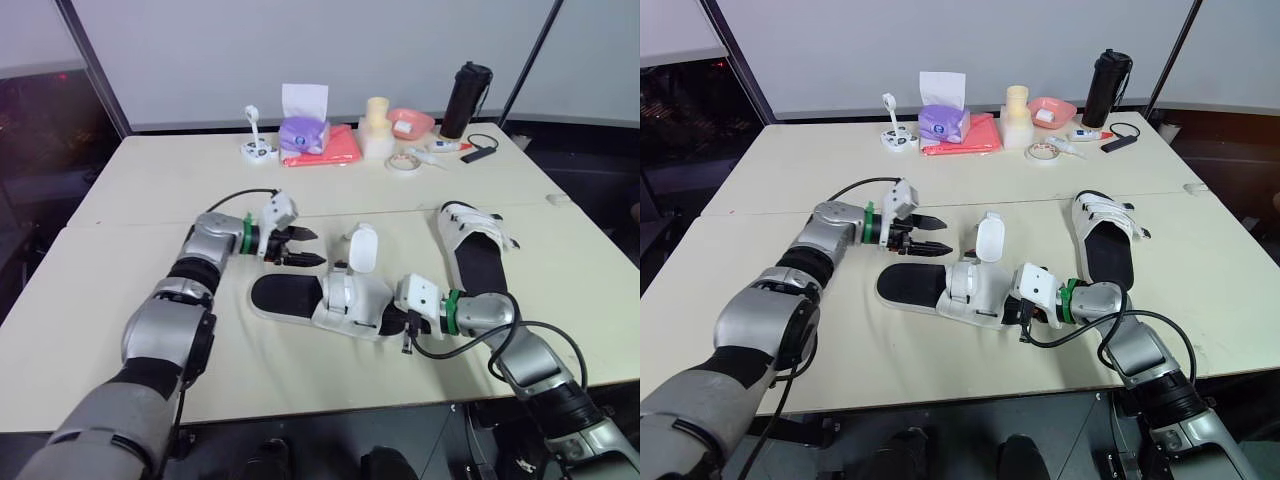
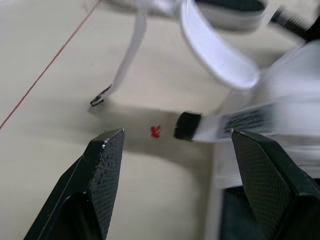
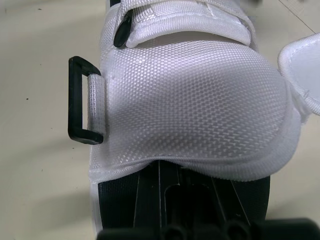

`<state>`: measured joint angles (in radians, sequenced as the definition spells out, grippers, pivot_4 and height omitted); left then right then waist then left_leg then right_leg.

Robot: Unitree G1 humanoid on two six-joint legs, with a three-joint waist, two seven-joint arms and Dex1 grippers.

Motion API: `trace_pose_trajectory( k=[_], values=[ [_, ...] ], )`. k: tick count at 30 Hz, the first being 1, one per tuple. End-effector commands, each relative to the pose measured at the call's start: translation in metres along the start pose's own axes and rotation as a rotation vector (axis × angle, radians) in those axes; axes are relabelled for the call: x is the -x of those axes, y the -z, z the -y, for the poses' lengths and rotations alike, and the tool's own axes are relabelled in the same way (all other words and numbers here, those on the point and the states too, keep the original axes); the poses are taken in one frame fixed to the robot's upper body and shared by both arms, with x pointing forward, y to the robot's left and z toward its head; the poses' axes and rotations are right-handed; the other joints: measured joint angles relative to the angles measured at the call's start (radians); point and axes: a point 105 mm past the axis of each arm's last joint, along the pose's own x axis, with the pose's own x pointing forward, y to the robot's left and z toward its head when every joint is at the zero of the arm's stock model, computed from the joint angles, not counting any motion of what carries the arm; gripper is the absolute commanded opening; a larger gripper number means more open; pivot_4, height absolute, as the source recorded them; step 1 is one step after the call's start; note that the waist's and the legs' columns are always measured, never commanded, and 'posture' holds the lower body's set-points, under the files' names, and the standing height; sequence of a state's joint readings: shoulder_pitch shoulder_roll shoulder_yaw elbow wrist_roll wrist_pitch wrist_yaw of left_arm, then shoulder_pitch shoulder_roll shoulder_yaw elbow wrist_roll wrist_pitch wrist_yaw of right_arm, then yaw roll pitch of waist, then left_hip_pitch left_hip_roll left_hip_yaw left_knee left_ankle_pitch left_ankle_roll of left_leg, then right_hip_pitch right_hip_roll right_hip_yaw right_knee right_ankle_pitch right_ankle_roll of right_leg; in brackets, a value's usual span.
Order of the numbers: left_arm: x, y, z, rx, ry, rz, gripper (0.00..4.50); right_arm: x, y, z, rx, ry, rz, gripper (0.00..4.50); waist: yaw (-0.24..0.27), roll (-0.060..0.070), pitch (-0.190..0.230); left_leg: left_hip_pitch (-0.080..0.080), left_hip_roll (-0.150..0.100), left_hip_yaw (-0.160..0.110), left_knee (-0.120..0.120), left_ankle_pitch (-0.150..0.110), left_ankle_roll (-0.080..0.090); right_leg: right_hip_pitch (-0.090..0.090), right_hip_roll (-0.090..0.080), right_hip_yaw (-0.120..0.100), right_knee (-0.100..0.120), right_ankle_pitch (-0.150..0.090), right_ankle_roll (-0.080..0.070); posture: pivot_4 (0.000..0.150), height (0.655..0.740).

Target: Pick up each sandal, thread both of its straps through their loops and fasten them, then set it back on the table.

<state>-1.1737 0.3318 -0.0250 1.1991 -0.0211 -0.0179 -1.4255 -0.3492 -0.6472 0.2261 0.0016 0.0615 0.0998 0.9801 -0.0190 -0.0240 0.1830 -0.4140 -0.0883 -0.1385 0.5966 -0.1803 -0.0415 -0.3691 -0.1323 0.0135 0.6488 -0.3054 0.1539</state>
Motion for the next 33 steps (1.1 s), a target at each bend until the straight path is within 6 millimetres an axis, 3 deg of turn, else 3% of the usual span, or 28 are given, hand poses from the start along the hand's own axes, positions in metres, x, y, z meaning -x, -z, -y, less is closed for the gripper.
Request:
trace_pose_trajectory(
  k=[1,10,13,16,18,19,26,33],
  values=[
    [0.017,0.001,0.015,-0.017,0.117,0.007,3.50,0.000,0.018,-0.008,-0.039,-0.019,-0.072,0.00,-0.001,0.001,0.000,0.000,0.000,0.000,0.000,0.000,0.000,0.000,0.000,0.000,0.000,0.000,0.000,0.150,0.7400],
    [0.005,0.026,0.036,-0.212,0.084,0.029,3.50,0.000,0.014,-0.008,-0.025,-0.015,-0.064,0.00,0.007,0.000,0.000,0.000,0.001,-0.002,0.001,0.001,-0.001,0.000,0.000,0.000,0.001,0.001,-0.001,0.150,0.7400],
    [0.002,0.032,0.038,-0.195,0.081,0.045,2.82,0.000,0.014,-0.008,-0.024,-0.014,-0.067,0.00,0.006,0.000,0.000,0.000,0.001,-0.002,0.001,0.001,-0.001,0.000,0.000,0.000,0.001,0.001,-0.001,0.150,0.7400],
    [0.000,0.034,0.042,-0.176,0.102,0.052,1.41,0.001,0.015,-0.008,-0.023,-0.013,-0.070,0.00,0.005,0.000,0.000,0.000,0.000,-0.002,0.000,0.000,-0.001,-0.001,0.000,0.001,0.001,0.001,-0.001,0.150,0.7400],
    [-0.003,0.037,0.047,-0.179,0.123,0.043,0.19,0.002,0.015,-0.007,-0.022,-0.013,-0.070,0.00,0.005,0.000,0.000,0.000,0.000,-0.001,0.000,0.000,-0.001,-0.001,0.000,0.001,0.001,0.001,-0.001,0.150,0.7400],
    [-0.003,0.038,0.048,-0.181,0.129,0.040,0.07,0.002,0.015,-0.007,-0.022,-0.013,-0.071,0.00,0.005,0.000,0.000,0.000,0.000,-0.001,0.000,0.000,-0.001,-0.001,0.000,0.001,0.001,0.001,-0.001,0.150,0.7400],
    [-0.008,0.051,0.063,-0.138,0.179,0.007,0.07,0.002,0.015,-0.007,-0.023,-0.012,-0.073,0.00,0.005,0.000,0.000,0.000,0.000,-0.002,0.000,0.000,-0.001,-0.001,0.000,0.001,0.001,0.001,-0.001,0.150,0.7400],
    [-0.020,0.045,0.081,-0.070,0.247,0.057,0.07,0.004,0.012,-0.006,-0.014,-0.013,-0.069,0.00,0.005,0.000,0.000,0.000,0.001,-0.002,0.000,0.000,-0.001,-0.001,0.000,0.001,0.001,0.001,-0.001,0.150,0.7400]
  ],
)
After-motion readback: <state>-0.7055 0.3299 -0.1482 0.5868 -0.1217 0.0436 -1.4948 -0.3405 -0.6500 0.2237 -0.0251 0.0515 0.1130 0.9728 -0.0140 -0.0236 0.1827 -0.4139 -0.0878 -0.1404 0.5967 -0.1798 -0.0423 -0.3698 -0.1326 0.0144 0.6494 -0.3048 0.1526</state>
